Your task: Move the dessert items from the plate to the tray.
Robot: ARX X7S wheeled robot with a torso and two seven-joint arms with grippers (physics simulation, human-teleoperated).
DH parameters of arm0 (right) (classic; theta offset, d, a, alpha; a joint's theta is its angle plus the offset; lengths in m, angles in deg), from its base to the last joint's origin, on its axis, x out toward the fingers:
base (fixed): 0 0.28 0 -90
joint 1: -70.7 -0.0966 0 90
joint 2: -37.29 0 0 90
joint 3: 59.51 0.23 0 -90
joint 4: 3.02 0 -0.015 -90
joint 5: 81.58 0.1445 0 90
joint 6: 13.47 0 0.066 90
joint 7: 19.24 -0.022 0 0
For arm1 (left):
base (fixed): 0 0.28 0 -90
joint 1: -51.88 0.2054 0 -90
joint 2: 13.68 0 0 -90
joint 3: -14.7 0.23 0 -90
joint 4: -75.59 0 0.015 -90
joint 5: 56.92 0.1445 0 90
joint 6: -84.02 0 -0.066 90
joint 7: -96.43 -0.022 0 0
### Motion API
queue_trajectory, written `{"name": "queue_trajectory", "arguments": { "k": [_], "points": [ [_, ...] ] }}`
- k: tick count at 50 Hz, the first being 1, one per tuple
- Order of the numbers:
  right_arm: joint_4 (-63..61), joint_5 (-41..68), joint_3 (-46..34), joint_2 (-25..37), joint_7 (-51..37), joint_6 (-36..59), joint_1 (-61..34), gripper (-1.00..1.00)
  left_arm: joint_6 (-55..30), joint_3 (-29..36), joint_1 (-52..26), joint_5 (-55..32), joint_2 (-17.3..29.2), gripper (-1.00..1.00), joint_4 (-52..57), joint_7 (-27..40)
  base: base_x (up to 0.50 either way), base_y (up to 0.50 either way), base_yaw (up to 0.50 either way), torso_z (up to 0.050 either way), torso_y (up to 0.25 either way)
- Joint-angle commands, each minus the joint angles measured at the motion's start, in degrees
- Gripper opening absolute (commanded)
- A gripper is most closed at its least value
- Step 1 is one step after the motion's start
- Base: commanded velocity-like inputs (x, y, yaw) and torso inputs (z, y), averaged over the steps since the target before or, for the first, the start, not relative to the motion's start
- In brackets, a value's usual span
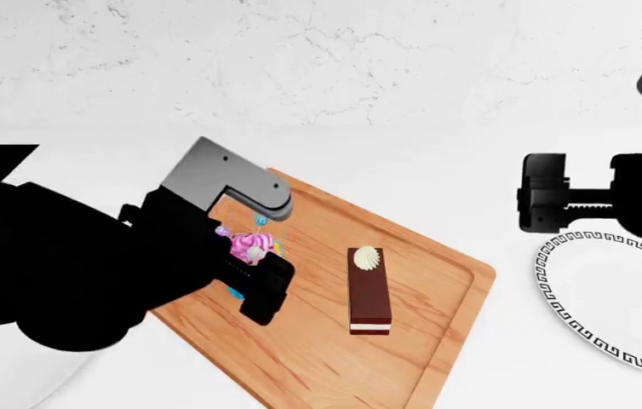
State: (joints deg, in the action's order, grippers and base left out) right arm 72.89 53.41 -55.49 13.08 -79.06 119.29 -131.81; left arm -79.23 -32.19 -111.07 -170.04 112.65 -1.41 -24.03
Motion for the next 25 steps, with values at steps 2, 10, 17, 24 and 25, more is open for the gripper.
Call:
{"name": "queue_trajectory", "arguments": {
  "k": [2, 10, 17, 24, 25],
  "points": [
    [-0.3, -0.3, 0.1, 0.3, 0.4, -0.5, 1.0, 1.0, 0.7, 0.7, 1.2, 1.2, -0.2, 1.0, 0.1, -0.4, 0.0, 0.0, 0.0, 0.0, 0.0],
    [-0.1, 0.4, 0.5, 0.5, -0.2, 0.4, 0.1, 1.0, 1.1, 0.5, -2.5, -4.0, 1.0, 1.0, 1.3, 2.2, 0.0, 0.0, 0.0, 0.001, 0.0],
    [0.6, 1.7, 1.0, 0.2, -1.2, 1.8, -1.4, 1.0, 2.9, 0.2, -10.7, -14.1, 3.9, 1.0, 3.8, 8.1, 0.0, 0.0, 0.0, 0.0, 0.0],
    [1.2, 3.1, 1.7, 0.0, -2.4, 3.2, -3.2, 1.0, 5.1, 1.2, -18.6, -23.5, 7.5, 1.0, 6.5, 13.8, 0.0, 0.0, 0.0, 0.0, 0.0],
    [1.2, 3.1, 1.8, -0.1, -2.6, 3.4, -3.5, 1.0, 5.4, 1.2, -19.4, -24.1, 8.2, 1.0, 6.9, 14.7, 0.0, 0.0, 0.0, 0.0, 0.0]
  ]
}}
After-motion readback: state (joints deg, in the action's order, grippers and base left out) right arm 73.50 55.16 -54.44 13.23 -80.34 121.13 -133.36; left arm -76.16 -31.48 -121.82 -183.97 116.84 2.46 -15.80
